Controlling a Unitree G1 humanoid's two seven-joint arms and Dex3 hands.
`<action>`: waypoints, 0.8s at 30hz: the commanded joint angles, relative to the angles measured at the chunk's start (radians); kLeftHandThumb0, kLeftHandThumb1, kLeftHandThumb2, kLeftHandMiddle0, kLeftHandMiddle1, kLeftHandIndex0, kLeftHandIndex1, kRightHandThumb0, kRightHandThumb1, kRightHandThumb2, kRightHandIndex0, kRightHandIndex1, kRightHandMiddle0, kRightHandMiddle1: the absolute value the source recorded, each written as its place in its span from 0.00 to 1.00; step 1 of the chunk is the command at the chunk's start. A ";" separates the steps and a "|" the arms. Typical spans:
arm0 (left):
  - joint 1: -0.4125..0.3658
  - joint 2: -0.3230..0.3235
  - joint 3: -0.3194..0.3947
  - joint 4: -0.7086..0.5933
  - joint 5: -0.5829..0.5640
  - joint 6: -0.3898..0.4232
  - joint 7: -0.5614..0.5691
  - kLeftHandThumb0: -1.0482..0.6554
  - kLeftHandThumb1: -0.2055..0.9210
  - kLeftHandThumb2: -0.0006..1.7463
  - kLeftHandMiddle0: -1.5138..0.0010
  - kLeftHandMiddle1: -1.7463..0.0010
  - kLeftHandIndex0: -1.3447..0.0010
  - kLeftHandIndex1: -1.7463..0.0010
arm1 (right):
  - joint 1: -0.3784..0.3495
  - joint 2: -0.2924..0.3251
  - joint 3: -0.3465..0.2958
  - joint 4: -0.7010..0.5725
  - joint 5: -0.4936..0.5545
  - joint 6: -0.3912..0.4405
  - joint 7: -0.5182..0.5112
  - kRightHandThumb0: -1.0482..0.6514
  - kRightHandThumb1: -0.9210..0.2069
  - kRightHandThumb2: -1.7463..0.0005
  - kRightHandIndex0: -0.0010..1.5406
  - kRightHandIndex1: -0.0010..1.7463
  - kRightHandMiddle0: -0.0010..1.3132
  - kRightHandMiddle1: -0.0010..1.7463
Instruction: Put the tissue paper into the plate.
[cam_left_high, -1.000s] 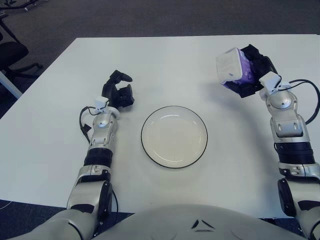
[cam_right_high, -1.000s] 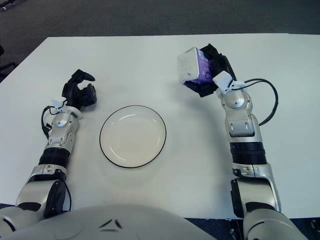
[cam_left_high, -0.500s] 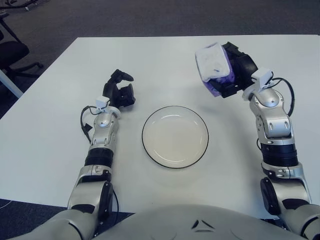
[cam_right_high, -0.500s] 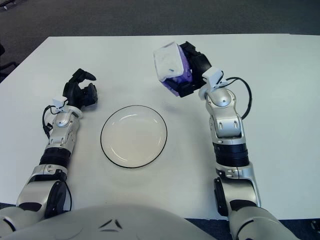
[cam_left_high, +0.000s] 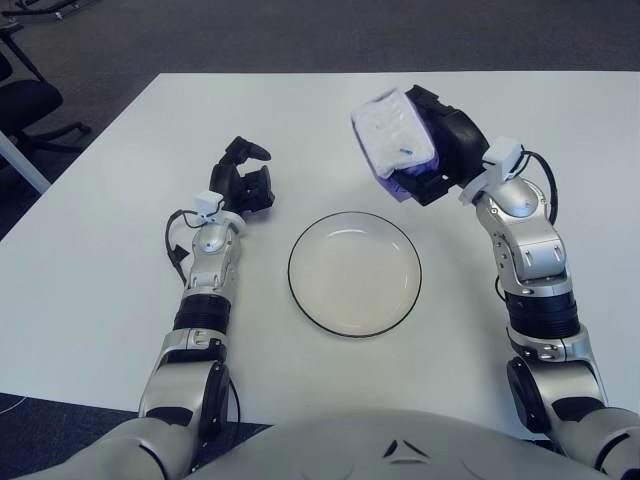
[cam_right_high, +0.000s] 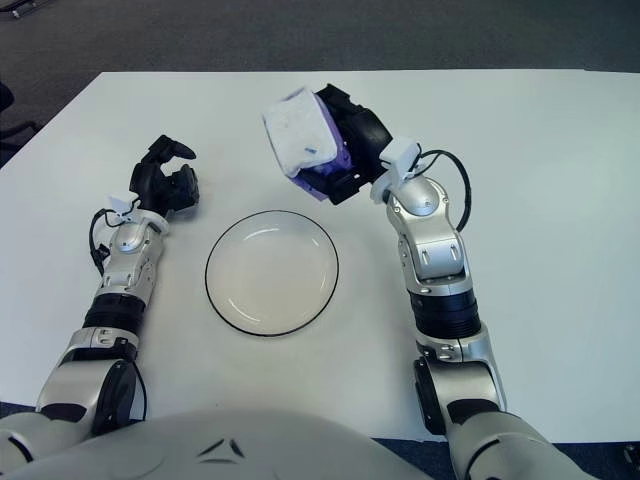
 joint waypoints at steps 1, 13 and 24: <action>0.160 -0.076 -0.015 0.094 0.008 -0.021 0.012 0.36 0.57 0.67 0.15 0.00 0.61 0.00 | -0.003 0.001 0.015 -0.025 0.030 -0.016 0.037 0.93 0.68 0.14 0.48 1.00 0.75 1.00; 0.160 -0.080 -0.023 0.097 0.009 -0.037 0.011 0.34 0.51 0.72 0.13 0.00 0.57 0.00 | 0.015 0.006 0.107 -0.119 0.003 0.055 0.046 0.93 0.68 0.13 0.48 1.00 0.74 1.00; 0.163 -0.090 -0.024 0.089 0.007 -0.030 0.024 0.34 0.50 0.73 0.13 0.00 0.57 0.00 | 0.024 -0.031 0.163 -0.064 -0.036 -0.058 0.100 0.94 0.71 0.11 0.50 1.00 0.75 1.00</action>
